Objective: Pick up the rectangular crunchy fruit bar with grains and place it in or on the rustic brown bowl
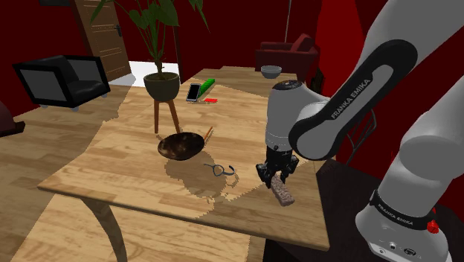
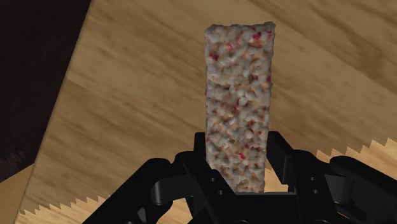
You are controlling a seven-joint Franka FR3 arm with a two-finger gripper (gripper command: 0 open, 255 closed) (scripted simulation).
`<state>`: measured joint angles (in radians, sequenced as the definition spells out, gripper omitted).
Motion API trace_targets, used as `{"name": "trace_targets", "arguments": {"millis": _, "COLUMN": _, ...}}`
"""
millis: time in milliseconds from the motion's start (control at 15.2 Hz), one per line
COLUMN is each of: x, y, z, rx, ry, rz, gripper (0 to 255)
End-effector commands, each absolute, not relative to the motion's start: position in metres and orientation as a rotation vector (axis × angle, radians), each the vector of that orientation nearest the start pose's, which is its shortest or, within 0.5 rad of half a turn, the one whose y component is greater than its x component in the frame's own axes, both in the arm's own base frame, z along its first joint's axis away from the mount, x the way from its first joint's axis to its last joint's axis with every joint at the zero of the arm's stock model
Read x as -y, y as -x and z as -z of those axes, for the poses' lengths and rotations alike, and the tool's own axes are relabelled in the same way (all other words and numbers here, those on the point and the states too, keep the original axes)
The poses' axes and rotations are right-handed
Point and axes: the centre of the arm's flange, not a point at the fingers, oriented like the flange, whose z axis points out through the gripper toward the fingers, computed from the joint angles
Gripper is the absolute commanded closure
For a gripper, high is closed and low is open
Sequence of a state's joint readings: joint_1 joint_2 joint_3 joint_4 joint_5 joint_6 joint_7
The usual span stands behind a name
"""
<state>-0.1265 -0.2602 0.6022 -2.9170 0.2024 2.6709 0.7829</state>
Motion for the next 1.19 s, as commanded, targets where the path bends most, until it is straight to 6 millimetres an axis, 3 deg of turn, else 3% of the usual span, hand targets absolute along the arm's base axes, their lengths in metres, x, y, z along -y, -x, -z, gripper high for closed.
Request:
{"name": "trace_targets", "arguments": {"millis": 0, "x": -0.131, "y": -0.309, "z": -0.250, "rx": -0.801, "ry": 3.095, "rz": 0.030, "gripper": 255}}
{"name": "trace_targets", "arguments": {"millis": 1122, "x": -0.131, "y": -0.309, "z": -0.338, "rx": -0.801, "ry": 3.095, "rz": 0.030, "gripper": 255}}
